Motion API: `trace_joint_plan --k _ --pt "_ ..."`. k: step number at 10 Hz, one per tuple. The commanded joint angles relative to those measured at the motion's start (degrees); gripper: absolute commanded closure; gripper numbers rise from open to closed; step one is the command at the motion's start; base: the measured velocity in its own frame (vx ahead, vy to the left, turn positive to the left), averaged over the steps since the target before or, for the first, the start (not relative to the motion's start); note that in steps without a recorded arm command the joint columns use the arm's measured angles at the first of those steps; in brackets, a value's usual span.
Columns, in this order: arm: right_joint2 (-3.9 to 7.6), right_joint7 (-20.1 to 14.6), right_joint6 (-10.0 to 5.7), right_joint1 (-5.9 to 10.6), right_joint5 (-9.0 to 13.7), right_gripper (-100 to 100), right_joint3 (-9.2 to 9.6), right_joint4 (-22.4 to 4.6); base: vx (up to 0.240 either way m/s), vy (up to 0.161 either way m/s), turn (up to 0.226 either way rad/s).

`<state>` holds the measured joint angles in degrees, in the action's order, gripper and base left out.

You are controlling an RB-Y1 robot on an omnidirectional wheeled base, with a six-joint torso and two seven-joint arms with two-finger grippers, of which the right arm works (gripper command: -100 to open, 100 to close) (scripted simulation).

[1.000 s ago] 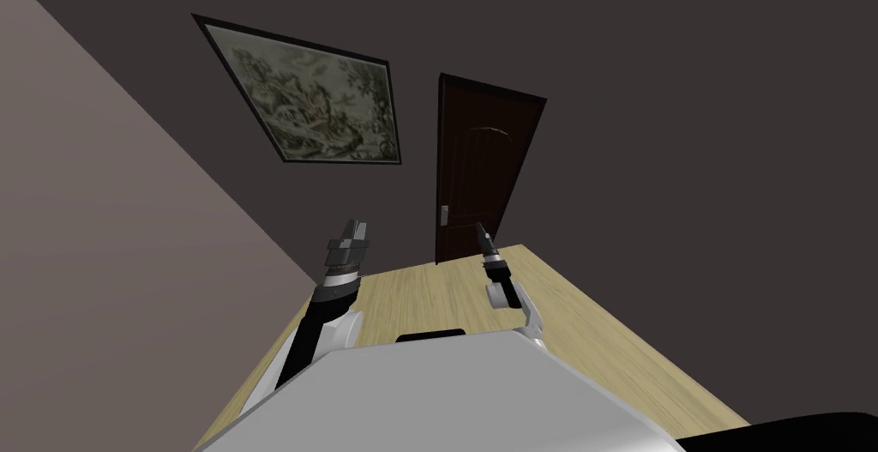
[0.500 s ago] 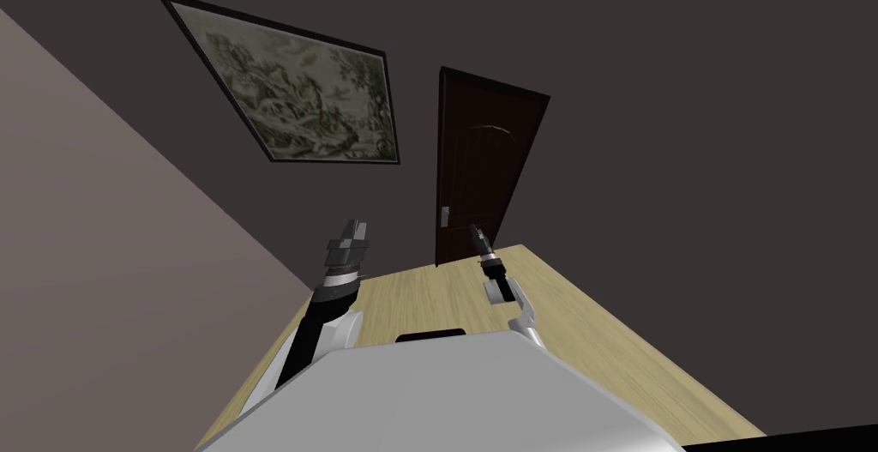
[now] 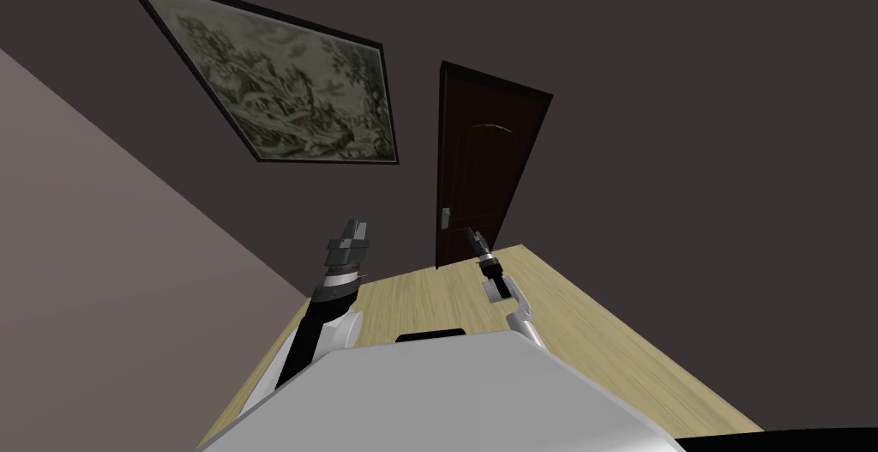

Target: Pull the door open

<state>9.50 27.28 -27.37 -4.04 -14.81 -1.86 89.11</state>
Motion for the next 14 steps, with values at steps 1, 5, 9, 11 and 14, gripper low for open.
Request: trace_joint_plan --k 1,5,9,11,14 --pt "0.62 1.5 -0.25 1.39 -1.2 -100 0.04 -2.7 0.084 0.037 -0.048" --pt "1.91 5.2 -1.15 4.81 -4.2 -100 0.13 -9.7 0.098 0.049 -0.041" --pt "3.08 8.6 -1.99 8.04 -6.9 -100 0.22 -16.3 0.095 0.048 -0.038" --pt "3.60 10.2 -2.38 9.51 -8.2 -100 0.26 -19.3 0.100 0.046 -0.035" --pt "4.35 12.5 -2.93 11.64 -10.0 -100 0.31 -23.6 0.089 0.044 -0.035"
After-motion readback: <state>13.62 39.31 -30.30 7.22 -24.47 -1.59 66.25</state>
